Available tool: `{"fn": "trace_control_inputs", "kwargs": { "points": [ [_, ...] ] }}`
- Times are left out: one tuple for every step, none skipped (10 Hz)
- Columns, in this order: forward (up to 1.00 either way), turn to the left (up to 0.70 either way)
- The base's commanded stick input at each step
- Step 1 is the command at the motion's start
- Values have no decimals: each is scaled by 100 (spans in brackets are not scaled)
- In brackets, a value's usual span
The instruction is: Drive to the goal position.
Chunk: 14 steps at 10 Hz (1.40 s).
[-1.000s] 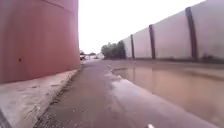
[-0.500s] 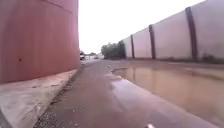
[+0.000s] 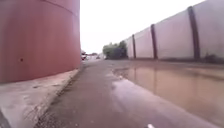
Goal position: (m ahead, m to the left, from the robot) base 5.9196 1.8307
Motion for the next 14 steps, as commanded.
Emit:
{"fn": "trace_control_inputs", "kwargs": {
  "points": [
    [0, 0],
    [0, 0],
    [0, 0],
    [0, 0],
    [0, 0],
    [0, 0],
    [0, 19],
    [0, 50],
    [0, 50],
    [0, 50],
    [0, 50],
    [0, 50],
    [0, 50],
    [0, 50]
  ]
}}
